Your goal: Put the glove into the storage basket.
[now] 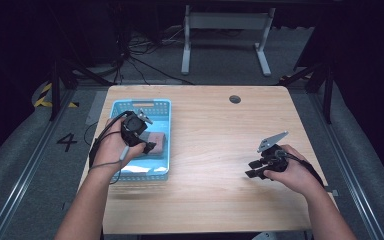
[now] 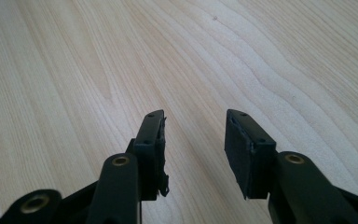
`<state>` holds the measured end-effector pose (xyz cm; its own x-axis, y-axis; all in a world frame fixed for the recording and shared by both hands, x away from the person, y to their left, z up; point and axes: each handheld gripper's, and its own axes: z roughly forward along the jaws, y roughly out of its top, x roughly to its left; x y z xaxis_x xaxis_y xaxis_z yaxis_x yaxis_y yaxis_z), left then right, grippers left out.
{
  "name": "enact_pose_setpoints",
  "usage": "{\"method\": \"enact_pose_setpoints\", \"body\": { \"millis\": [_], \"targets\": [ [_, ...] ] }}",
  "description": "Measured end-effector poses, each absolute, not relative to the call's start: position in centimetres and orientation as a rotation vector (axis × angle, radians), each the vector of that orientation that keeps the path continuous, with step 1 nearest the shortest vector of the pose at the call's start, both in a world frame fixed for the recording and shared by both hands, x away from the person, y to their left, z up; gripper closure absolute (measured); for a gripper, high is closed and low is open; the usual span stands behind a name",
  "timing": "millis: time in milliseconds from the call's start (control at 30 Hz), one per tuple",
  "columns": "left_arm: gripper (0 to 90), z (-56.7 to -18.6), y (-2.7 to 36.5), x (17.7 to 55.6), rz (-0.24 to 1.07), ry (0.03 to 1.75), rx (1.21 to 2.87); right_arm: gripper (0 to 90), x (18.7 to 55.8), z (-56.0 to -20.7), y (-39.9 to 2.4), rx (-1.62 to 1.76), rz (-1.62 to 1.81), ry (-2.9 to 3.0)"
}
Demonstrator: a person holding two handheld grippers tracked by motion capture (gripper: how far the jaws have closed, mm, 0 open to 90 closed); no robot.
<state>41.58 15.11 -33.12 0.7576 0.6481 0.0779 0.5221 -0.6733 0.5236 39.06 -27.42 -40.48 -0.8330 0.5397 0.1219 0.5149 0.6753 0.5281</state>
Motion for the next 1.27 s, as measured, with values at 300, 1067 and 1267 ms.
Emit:
{"method": "enact_pose_setpoints", "body": {
  "millis": [300,1067,1267],
  "targets": [
    [31.8,-32.6,12.5,37.8,0.267,0.741,2.407,58.8,39.0,-40.3,-28.1,0.902,0.883,2.819],
    [27.5,-38.9,5.6,34.6,0.081,0.590,2.481,56.4,39.0,-41.0,-29.3,0.947,0.872,2.804],
    [26.5,-39.8,5.0,34.5,0.095,0.603,2.473,54.3,39.0,-41.1,-29.6,0.959,0.878,2.786]
  ]
}}
